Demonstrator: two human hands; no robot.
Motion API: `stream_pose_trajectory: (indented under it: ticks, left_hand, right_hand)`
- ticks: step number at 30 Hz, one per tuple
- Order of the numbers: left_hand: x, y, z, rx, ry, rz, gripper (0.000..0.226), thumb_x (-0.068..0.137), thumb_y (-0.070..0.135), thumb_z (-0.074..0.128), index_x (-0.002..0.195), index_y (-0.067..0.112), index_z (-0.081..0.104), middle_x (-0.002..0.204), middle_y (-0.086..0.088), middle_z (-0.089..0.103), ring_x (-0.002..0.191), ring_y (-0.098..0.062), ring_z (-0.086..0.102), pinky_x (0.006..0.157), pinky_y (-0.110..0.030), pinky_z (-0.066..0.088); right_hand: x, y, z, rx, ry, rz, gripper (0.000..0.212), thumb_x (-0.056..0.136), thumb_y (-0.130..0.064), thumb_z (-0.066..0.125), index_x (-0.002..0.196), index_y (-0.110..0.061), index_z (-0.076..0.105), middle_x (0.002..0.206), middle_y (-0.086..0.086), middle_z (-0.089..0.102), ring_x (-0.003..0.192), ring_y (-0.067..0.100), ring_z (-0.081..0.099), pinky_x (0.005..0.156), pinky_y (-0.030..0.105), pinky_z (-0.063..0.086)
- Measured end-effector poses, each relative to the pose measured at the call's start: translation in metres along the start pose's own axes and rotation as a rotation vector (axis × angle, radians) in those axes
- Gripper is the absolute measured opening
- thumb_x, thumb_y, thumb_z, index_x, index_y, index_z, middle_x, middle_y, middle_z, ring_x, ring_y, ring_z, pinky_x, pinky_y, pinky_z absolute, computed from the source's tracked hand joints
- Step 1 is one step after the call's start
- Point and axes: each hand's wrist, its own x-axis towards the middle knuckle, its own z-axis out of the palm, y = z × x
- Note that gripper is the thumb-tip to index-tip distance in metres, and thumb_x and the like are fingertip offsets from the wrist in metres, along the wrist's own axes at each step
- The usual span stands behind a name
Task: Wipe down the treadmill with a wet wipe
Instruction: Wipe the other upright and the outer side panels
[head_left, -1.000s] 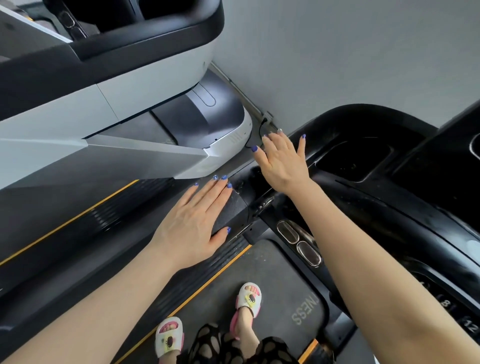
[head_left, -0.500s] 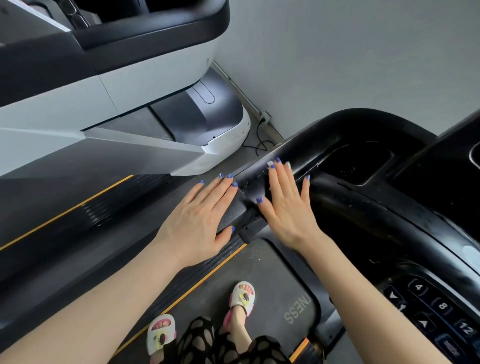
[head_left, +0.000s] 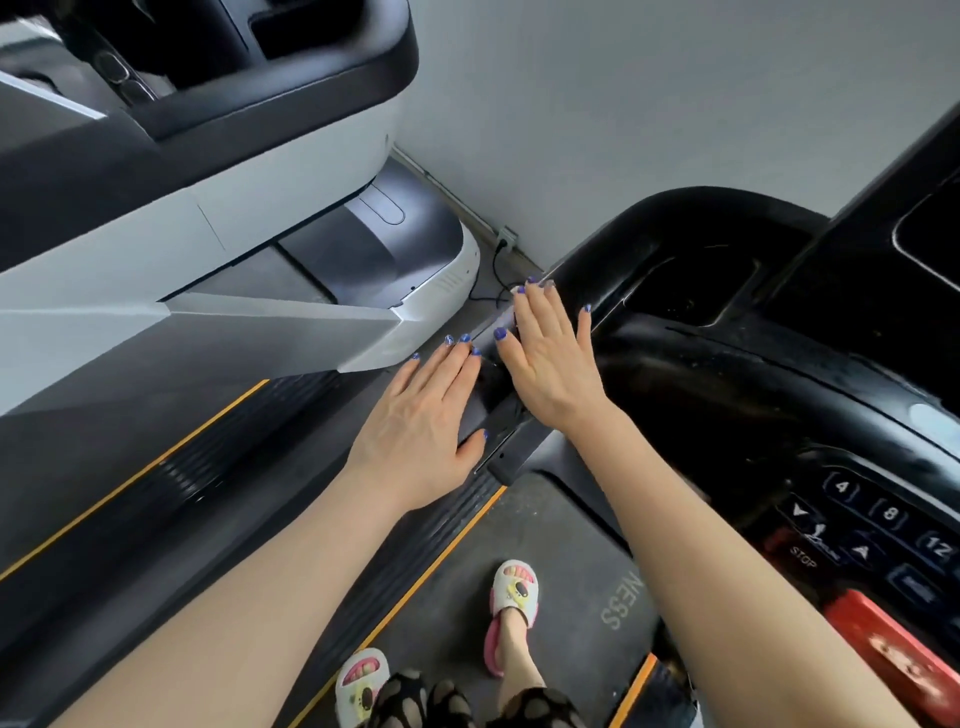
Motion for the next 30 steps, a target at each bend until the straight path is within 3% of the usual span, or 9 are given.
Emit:
stream_pose_trajectory:
  ticks: [3, 10, 16, 18, 20, 23, 25, 27, 30]
  left_hand:
    - [-0.001, -0.003, -0.002, -0.048, 0.01, 0.022, 0.076, 0.09, 0.042, 0.056, 0.155, 0.007, 0.035, 0.164, -0.009, 0.03, 0.152, -0.022, 0.027, 0.123, -0.041, 0.022]
    - [-0.038, -0.004, 0.001, 0.038, 0.015, -0.016, 0.075, 0.094, 0.046, 0.028, 0.154, 0.002, 0.035, 0.162, -0.014, 0.032, 0.151, -0.026, 0.03, 0.121, -0.047, 0.027]
    - [-0.04, 0.0, 0.003, 0.112, 0.008, -0.05, 0.078, 0.094, 0.048, 0.03, 0.158, 0.004, 0.026, 0.165, -0.013, 0.024, 0.153, -0.025, 0.023, 0.122, -0.047, 0.027]
    - [-0.039, 0.0, 0.003, 0.126, 0.008, -0.058, 0.077, 0.094, 0.047, 0.031, 0.158, 0.005, 0.025, 0.166, -0.012, 0.024, 0.153, -0.024, 0.023, 0.123, -0.046, 0.026]
    - [-0.04, 0.001, 0.003, 0.144, 0.013, -0.064, 0.077, 0.094, 0.047, 0.031, 0.158, 0.005, 0.026, 0.165, -0.012, 0.025, 0.153, -0.024, 0.024, 0.123, -0.045, 0.025]
    - [-0.04, 0.002, 0.003, 0.159, 0.015, -0.07, 0.078, 0.093, 0.048, 0.031, 0.159, 0.006, 0.025, 0.166, -0.01, 0.024, 0.153, -0.023, 0.023, 0.123, -0.044, 0.025]
    - [-0.039, 0.002, 0.004, 0.172, 0.009, -0.071, 0.078, 0.093, 0.049, 0.03, 0.159, 0.006, 0.024, 0.166, -0.01, 0.023, 0.154, -0.023, 0.022, 0.124, -0.044, 0.025]
    - [-0.04, 0.002, 0.004, 0.188, -0.001, -0.07, 0.079, 0.094, 0.05, 0.028, 0.16, 0.007, 0.022, 0.167, -0.009, 0.021, 0.154, -0.022, 0.02, 0.124, -0.044, 0.024]
    - [-0.04, 0.001, 0.005, 0.206, -0.003, -0.077, 0.079, 0.094, 0.051, 0.03, 0.16, 0.008, 0.021, 0.167, -0.009, 0.022, 0.154, -0.022, 0.02, 0.124, -0.043, 0.025]
  right_hand:
    - [-0.025, -0.006, 0.01, 0.047, 0.009, 0.039, 0.064, 0.108, -0.048, 0.018, 0.161, -0.019, -0.002, 0.169, -0.002, -0.01, 0.154, 0.013, -0.016, 0.123, 0.046, -0.015]
    - [-0.048, -0.009, 0.017, 0.067, -0.028, 0.029, 0.074, 0.099, -0.06, 0.007, 0.161, -0.022, -0.008, 0.167, -0.006, -0.018, 0.152, 0.01, -0.021, 0.122, 0.043, -0.018]
    - [-0.049, 0.001, 0.017, -0.046, -0.013, -0.048, 0.076, 0.099, -0.063, 0.004, 0.161, -0.021, -0.006, 0.168, -0.006, -0.013, 0.153, 0.011, -0.017, 0.121, 0.049, -0.018]
    - [-0.029, 0.0, 0.01, -0.117, -0.005, -0.078, 0.072, 0.102, -0.059, 0.009, 0.162, -0.018, 0.005, 0.17, -0.003, -0.002, 0.155, 0.014, -0.009, 0.121, 0.051, -0.016]
    - [0.002, 0.0, 0.001, -0.155, 0.013, -0.108, 0.064, 0.106, -0.052, 0.015, 0.157, -0.015, 0.027, 0.167, -0.001, 0.018, 0.156, 0.016, 0.002, 0.121, 0.054, -0.013]
    - [0.042, 0.0, -0.003, -0.158, 0.001, -0.124, 0.065, 0.106, -0.051, 0.012, 0.122, -0.014, 0.062, 0.144, 0.001, 0.05, 0.15, 0.017, 0.023, 0.121, 0.058, -0.011]
    - [0.051, 0.001, 0.001, -0.16, 0.024, -0.135, 0.067, 0.105, -0.052, 0.01, 0.107, -0.014, 0.065, 0.134, 0.002, 0.057, 0.145, 0.019, 0.031, 0.121, 0.061, -0.009]
    - [0.042, 0.002, 0.005, -0.127, 0.049, -0.14, 0.065, 0.106, -0.052, 0.012, 0.122, -0.014, 0.062, 0.148, 0.002, 0.049, 0.151, 0.018, 0.023, 0.122, 0.058, -0.011]
    - [0.011, 0.003, 0.01, -0.059, 0.07, -0.18, 0.078, 0.099, -0.059, 0.003, 0.156, -0.015, 0.032, 0.167, 0.001, 0.02, 0.156, 0.017, 0.004, 0.121, 0.051, -0.015]
